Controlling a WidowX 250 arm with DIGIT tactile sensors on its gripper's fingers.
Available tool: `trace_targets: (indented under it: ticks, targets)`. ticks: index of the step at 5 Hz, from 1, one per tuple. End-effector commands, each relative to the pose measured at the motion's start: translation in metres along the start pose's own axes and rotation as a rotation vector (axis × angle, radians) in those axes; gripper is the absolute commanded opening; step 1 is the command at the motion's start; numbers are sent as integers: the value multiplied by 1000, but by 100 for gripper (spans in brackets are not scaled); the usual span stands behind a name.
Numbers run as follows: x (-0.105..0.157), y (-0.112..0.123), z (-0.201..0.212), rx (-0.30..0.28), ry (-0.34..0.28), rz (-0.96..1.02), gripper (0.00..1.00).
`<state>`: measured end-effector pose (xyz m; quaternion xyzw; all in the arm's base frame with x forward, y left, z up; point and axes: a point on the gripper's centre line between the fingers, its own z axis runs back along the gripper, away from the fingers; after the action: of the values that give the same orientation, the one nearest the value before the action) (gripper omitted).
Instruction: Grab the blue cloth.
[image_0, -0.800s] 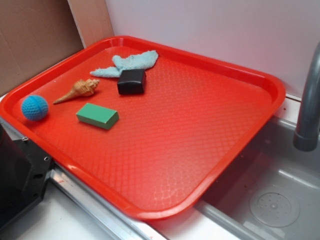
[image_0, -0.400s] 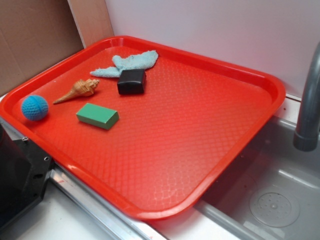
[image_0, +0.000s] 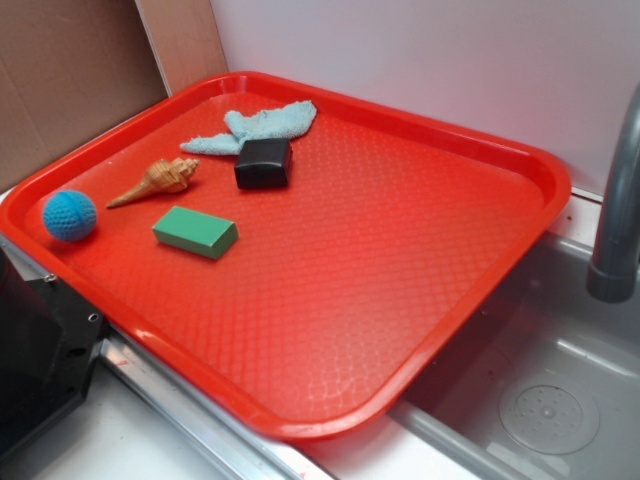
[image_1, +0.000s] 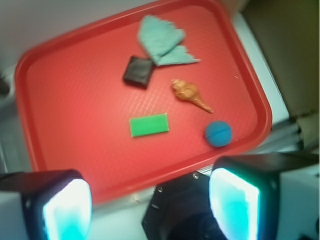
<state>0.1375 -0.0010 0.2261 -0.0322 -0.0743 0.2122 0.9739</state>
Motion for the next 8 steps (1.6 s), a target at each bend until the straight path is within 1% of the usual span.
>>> trace_targets:
  ticks: [1, 2, 3, 4, 5, 6, 7, 8]
  targets:
    - [44, 23, -37, 13, -160, 407, 100]
    - [75, 34, -68, 54, -252, 505, 100]
    - [98, 44, -93, 77, -276, 513, 100]
    - [123, 46, -116, 130, -274, 514, 100]
    - [140, 46, -140, 167, -239, 507, 100]
    - [150, 43, -160, 181, -227, 496, 100]
    - [157, 40, -181, 119, -209, 478, 100]
    - [163, 40, -199, 91, -181, 472, 100]
